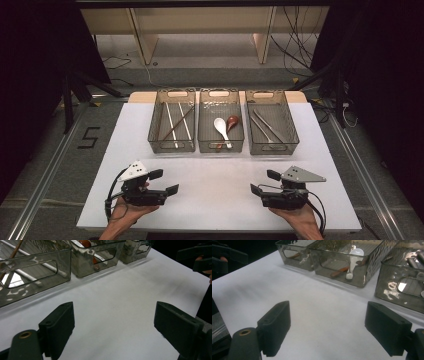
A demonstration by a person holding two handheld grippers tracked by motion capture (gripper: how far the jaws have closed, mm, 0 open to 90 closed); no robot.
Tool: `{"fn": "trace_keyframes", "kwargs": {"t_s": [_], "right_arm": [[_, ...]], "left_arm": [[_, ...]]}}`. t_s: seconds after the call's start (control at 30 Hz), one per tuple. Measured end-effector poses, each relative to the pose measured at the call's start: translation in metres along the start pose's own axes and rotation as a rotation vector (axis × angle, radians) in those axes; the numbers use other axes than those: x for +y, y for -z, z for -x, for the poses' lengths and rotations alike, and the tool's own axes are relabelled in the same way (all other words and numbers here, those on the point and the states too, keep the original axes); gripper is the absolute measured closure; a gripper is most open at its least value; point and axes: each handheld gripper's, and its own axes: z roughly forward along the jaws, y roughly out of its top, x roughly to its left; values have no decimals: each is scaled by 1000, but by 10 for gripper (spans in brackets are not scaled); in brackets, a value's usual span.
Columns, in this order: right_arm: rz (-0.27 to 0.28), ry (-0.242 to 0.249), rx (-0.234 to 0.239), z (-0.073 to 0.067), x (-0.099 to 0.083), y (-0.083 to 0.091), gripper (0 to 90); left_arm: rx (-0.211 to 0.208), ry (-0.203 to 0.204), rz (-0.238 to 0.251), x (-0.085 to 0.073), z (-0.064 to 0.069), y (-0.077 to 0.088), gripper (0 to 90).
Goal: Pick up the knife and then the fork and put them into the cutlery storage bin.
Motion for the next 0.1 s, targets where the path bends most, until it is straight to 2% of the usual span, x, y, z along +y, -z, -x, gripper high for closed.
{"fn": "trace_keyframes", "kwargs": {"t_s": [0.1], "right_arm": [[3, 1, -1, 0, 0, 0, 215]], "left_arm": [[1, 0, 0, 0, 0, 0, 163]]}}
